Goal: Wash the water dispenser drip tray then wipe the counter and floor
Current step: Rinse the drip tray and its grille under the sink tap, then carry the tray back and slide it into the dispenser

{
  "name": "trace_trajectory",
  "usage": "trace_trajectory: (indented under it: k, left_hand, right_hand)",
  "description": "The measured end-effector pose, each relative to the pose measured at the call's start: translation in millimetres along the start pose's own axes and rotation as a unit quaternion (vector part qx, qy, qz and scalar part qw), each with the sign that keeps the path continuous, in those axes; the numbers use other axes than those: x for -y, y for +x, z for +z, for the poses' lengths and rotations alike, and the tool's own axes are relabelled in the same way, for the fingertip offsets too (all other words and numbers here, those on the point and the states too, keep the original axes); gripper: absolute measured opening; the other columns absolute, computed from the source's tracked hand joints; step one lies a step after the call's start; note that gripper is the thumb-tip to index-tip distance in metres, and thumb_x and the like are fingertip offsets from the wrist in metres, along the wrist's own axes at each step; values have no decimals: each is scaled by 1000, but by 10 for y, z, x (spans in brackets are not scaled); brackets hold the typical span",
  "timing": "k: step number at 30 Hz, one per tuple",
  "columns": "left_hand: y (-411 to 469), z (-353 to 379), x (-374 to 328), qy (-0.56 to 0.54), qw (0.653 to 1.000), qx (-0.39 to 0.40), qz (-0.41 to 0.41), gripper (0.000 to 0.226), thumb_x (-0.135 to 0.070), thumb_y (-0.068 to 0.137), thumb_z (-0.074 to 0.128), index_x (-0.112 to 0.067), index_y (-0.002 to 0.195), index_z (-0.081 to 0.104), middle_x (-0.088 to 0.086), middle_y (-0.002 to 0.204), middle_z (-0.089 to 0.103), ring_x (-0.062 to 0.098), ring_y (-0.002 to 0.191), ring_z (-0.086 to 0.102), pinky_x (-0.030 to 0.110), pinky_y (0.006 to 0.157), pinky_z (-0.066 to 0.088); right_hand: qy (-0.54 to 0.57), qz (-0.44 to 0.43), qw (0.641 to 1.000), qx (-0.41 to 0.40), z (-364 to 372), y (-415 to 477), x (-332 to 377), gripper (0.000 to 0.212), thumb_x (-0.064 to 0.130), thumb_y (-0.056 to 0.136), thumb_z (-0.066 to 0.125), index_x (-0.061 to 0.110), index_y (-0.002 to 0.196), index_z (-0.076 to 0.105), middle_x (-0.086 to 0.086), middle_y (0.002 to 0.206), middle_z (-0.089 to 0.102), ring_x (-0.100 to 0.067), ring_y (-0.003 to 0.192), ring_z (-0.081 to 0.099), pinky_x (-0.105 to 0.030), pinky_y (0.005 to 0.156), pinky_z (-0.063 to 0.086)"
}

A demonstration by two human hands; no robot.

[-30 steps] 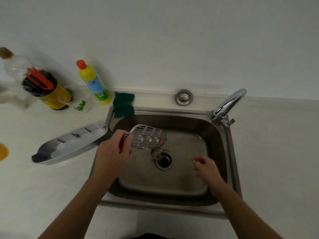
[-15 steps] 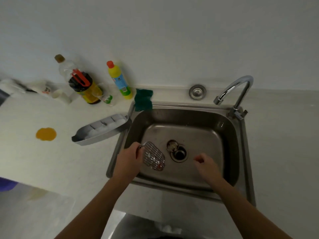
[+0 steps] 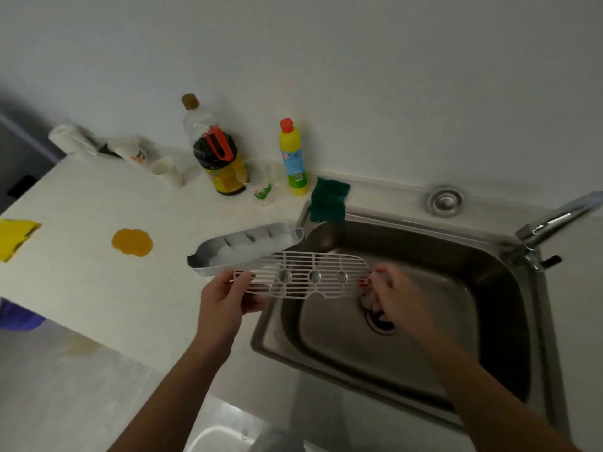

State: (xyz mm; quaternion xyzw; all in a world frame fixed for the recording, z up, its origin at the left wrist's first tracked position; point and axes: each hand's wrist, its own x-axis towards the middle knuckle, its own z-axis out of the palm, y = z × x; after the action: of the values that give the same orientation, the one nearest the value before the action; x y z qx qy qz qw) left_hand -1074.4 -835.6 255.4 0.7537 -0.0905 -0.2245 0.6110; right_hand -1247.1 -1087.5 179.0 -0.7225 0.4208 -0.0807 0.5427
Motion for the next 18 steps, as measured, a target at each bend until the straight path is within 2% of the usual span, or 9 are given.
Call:
trace_trajectory:
  k: [3,5,7,9,11,13,15,18]
  left_hand:
    - [343,-484,76,-59,998,-8,-31,21,-18,107,52,-8,107,71,18,90,76,26,74,73,30,66,61]
    - [572,-781,170,-82,995,-15,-52,23,-18,108,50,-6,111,70,24,93,74,25,72,71,29,65,60]
    - [823,-1026,256,-112,991,-25,-65,20,-17,108,52,-8,116,68,27,94,73,26,70,69,32,65,60]
    - [1073,-1229,339,-116,990,-35,-68,18,-16,106,56,-17,122,63,22,94,77,28,71,72,34,67,62]
    - [1313,-1400,427,-64,996,-19,-53,28,-17,101,66,-25,127,58,12,101,79,25,80,77,33,71,63]
    - [1511,-1536,537,33,999,18,-27,50,-19,89,81,-26,133,56,0,110,77,18,91,76,31,75,63]
    - [1667,-1635,651,121,992,28,-1,66,-20,81,88,-26,137,54,-9,114,71,12,92,73,28,76,62]
    - [1811,-1697,778,170,985,16,27,63,-26,83,86,-30,136,53,-16,111,70,3,90,71,21,73,59]
  right_hand:
    - [-67,-37,997,5,328,177,450,7,38,105,52,40,105,59,9,80,71,-5,63,68,-21,53,49]
    - [-106,-53,993,4,567,336,712,6,41,105,53,41,105,59,11,83,69,-3,68,66,-19,58,46]
    - [-92,-55,994,10,805,535,958,8,37,104,56,39,98,61,10,76,69,-2,62,66,-16,50,45]
    - [-76,-68,995,16,1036,736,1148,12,31,103,58,39,95,61,12,78,71,-3,56,64,-14,42,44]
    - [-81,-81,993,18,1250,922,1279,13,26,103,58,38,100,61,7,80,71,-2,54,63,-14,43,45]
    - [-100,-82,991,24,1421,1079,1335,8,23,104,57,28,105,63,5,79,69,4,54,62,-11,43,43]
    - [-111,-75,991,30,1541,1191,1336,9,21,105,56,22,108,64,3,82,68,4,56,63,-11,45,43]
    - [-137,-77,987,36,1621,1263,1249,14,21,105,55,27,115,63,3,90,68,-5,65,60,-21,57,45]
